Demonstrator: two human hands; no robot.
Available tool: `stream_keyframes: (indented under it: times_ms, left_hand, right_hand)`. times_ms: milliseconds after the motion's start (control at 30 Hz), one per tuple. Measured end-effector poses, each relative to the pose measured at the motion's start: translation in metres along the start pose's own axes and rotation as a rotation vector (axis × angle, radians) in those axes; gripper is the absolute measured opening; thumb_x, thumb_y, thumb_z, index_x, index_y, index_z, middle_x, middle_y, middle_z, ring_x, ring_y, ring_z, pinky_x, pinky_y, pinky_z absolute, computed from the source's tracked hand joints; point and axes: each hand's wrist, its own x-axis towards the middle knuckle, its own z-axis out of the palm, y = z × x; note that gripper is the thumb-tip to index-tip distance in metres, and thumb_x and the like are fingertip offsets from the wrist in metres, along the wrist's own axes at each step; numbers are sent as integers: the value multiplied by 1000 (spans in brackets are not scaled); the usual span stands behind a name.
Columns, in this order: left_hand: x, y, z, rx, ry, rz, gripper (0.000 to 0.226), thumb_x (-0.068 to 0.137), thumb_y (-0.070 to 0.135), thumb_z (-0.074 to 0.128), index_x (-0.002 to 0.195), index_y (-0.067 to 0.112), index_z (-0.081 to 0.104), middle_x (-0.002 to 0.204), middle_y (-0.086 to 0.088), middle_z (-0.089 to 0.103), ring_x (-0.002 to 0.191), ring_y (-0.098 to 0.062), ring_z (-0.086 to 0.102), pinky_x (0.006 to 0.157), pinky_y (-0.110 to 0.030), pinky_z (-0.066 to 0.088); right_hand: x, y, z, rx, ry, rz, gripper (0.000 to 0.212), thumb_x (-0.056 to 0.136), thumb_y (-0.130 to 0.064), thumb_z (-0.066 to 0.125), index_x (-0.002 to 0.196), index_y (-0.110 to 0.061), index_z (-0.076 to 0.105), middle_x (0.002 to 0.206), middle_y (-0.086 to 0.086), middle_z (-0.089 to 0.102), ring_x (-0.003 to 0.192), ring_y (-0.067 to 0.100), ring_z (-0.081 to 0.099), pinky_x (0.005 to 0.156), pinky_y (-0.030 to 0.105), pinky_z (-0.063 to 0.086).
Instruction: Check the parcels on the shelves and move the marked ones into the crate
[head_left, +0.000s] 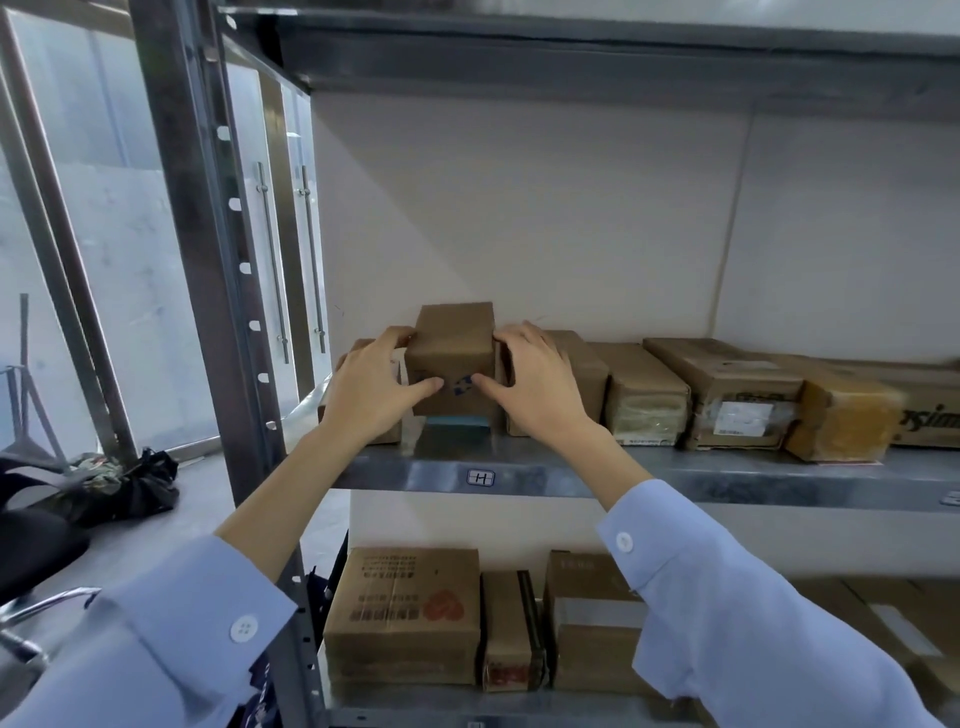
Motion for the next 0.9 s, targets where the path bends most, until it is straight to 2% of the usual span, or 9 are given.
stream_keyframes:
  times_ms: [100,267,333,433,533,633,700,767,900]
  left_hand:
    - [0,8,-4,-165,69,4,64,80,34,78,134,16,51,131,-3,60,122,-24,51,105,-42,42]
    - [3,19,-13,-471,93,-57,57,82,28,77,132,14,53,130,-1,59,118,-15,55,96,-29,50]
    - [2,24,-16,-505,95,-76,52,84,32,74,130,15,54,128,2,58,116,-12,54,93,-24,48]
    - [2,31,-19,-558,125,-88,41,87,34,70,122,17,57,117,8,61,108,-8,57,94,-24,48]
    - [2,35,-24,-637,145,-102,34,84,25,74,113,17,58,108,11,62,105,-10,60,89,-20,50]
    - [3,35,-26,-617,143,-84,45,78,21,81,116,20,56,119,6,60,112,-14,58,97,-30,49]
    - [3,34,-27,-586,136,-59,58,75,18,83,123,21,52,126,4,58,115,-14,57,97,-30,47]
    - [1,34,-27,-606,119,-56,70,72,11,85,132,19,47,132,1,56,117,-14,56,96,-30,48]
    - [-1,37,-24,-598,95,-38,83,74,6,83,143,19,40,140,0,52,122,-16,53,95,-28,48]
  right_hand:
    - [0,-5,-7,106,68,20,58,89,-41,68,137,-17,47,135,5,56,131,24,45,108,47,36]
    - [1,-11,-17,356,32,51,63,87,-41,71,140,-20,42,131,1,60,111,21,61,95,45,51]
    - [0,-14,-22,399,26,48,67,87,-43,70,142,-20,40,135,2,58,114,21,59,97,43,50]
    - [-1,-17,-30,477,4,75,67,89,-50,65,142,-20,38,141,0,53,127,17,51,104,38,45]
    - [0,-20,-35,508,20,104,60,91,-48,62,138,-18,42,138,-2,54,119,12,52,103,34,45]
    - [-1,-21,-38,539,60,96,56,90,-37,68,135,-17,42,132,-4,55,111,9,54,99,34,48]
    - [-2,-20,-39,551,43,80,64,88,-28,72,141,-20,36,131,-8,52,112,13,56,97,36,49]
    - [-3,-18,-39,539,25,65,76,86,-21,75,147,-23,29,129,-12,48,112,18,58,97,44,51]
    - [-2,-19,-38,451,39,46,90,85,-17,75,155,-26,19,138,-1,47,108,18,60,96,44,52]
